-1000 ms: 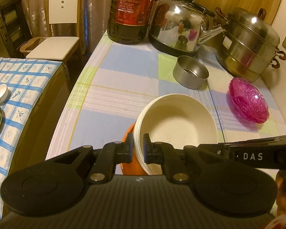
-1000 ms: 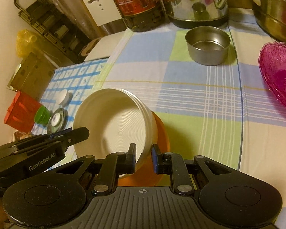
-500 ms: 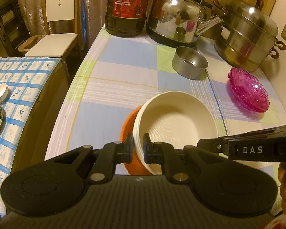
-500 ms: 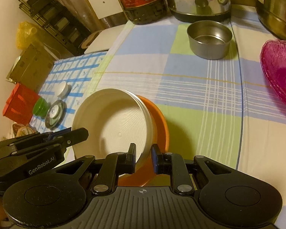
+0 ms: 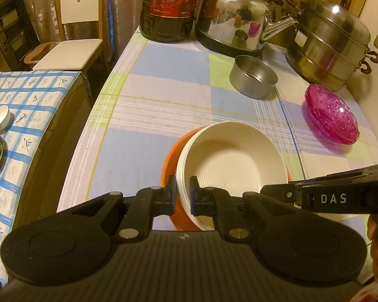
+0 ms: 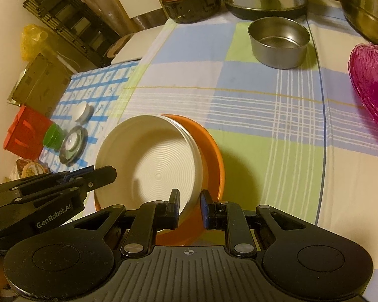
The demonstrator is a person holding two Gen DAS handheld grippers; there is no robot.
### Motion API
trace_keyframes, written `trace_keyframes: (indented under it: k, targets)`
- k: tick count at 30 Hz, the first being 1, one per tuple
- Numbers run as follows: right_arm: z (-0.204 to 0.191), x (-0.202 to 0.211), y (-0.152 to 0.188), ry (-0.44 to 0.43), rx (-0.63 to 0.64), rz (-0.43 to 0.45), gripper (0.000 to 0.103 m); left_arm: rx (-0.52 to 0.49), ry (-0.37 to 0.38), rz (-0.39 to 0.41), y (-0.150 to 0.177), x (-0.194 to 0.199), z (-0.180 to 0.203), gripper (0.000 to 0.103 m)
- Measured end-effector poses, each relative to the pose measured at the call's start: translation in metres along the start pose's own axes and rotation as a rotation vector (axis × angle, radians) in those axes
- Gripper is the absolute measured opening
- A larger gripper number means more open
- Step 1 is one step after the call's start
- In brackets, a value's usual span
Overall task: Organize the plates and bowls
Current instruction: 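Lower the cream bowl into the orange bowl and open both tools, then move both tools toward the small steel bowl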
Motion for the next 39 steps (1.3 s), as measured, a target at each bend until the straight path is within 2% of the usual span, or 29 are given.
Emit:
trace_keyframes:
  k: [17,24,39]
  targets:
    - [0.002,0.001,0.000,-0.012,-0.033,0.005,0.020,0.017,0.010,0.002,0.001,-0.002,-0.001,0.012]
    - [0.001,0.010,-0.005,-0.035,-0.053,0.049,0.031,0.044,0.019,0.042,-0.005,0.005,-0.003,0.019]
    - [0.004,0.021,-0.012,-0.064,-0.081,0.085,0.033,0.086,0.028,0.099,-0.015,0.013,-0.006,0.024]
Point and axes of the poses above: each gripper's, at about its wrist camera, not at the fingertips, and x roughly against the way its jaws point, z to its right, y to its underside, the point moved 8 cm from there along -x, roughly the way its jaws point, and after that the axes turned 10 degrees about -x, right-handed, at the moved point
